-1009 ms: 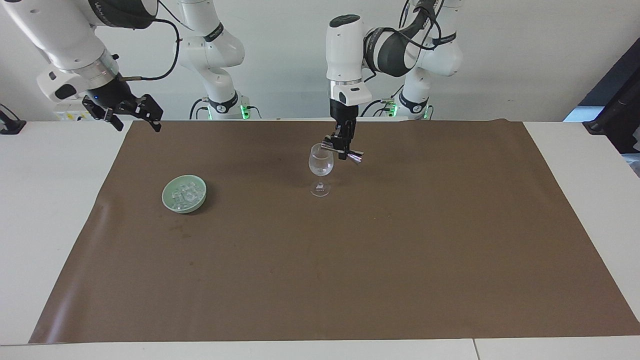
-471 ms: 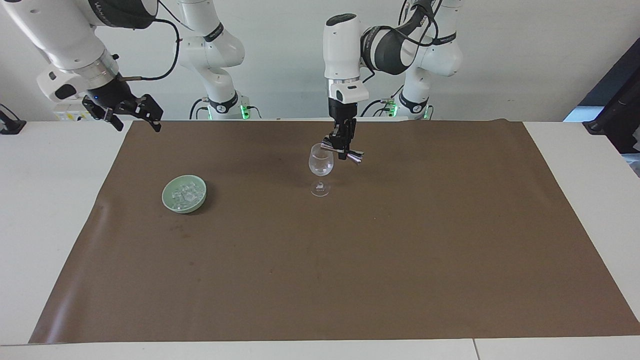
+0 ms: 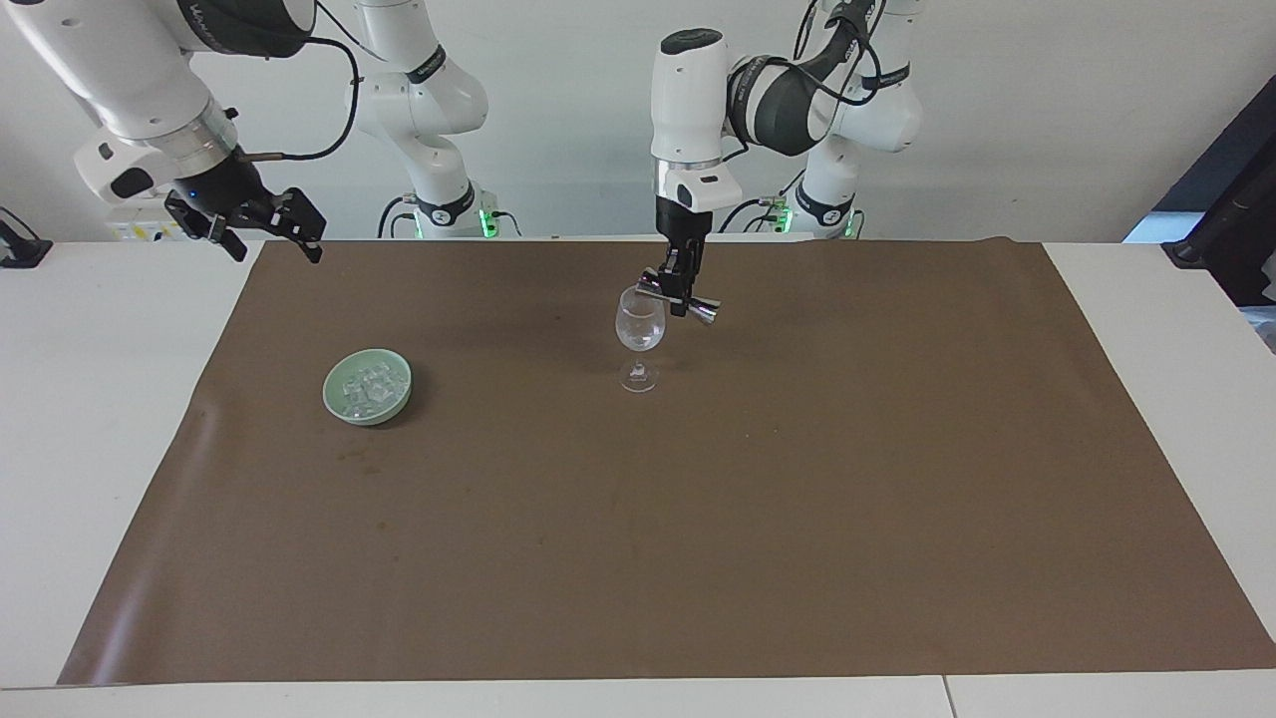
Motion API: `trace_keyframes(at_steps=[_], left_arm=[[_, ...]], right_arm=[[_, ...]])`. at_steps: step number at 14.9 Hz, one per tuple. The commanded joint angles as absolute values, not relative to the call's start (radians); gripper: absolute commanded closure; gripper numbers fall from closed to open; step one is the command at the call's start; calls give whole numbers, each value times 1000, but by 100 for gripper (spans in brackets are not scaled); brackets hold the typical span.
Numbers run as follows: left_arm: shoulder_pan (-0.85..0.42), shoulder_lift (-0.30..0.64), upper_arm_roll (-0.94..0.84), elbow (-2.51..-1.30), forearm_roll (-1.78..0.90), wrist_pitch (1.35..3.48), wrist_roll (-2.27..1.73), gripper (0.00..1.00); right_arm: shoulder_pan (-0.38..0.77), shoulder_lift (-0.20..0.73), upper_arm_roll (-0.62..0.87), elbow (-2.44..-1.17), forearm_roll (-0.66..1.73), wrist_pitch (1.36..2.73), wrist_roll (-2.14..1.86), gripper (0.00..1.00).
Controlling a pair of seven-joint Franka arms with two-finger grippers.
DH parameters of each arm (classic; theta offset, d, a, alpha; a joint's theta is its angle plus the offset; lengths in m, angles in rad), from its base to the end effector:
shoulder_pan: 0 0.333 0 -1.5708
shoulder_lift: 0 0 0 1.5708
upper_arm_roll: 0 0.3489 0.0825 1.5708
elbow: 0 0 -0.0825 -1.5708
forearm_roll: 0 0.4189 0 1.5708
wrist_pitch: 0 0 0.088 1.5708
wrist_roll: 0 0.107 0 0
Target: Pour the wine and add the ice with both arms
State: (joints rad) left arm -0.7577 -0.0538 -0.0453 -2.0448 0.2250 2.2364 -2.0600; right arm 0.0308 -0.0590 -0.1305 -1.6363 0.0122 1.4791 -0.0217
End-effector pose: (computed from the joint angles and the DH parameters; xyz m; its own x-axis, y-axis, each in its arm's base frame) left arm 0.4153 -0.4211 0.5085 0.4067 0.9105 0.0746 0.8621 -0.4095 0.2984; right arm 0.5556 -0.0565 0.6505 0.9923 -0.0754 -0.0981 -0.0779 -0.9967 -0.0220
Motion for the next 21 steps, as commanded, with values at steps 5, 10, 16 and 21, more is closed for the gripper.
trace_keyframes(at_steps=[5,10,16,21], left_arm=[[-609,-14,-41,-2010,-79,2281,-1958,100],[-408,9,-41,-1963,-392,2233,-1763,100],[-177,3,-41,-2025,-723,2195,-1423,100],[41,110,-43,-2054,-1070,2073,-1102,100]], right_arm=[[15,-78,-124,-1654,15,1471,-15,0],[25,-162,-124,-1854,52,1621,-20,0],[38,-230,-123,-2155,60,1940,-132,0],[48,-123,-124,-2273,61,2231,-238,0]])
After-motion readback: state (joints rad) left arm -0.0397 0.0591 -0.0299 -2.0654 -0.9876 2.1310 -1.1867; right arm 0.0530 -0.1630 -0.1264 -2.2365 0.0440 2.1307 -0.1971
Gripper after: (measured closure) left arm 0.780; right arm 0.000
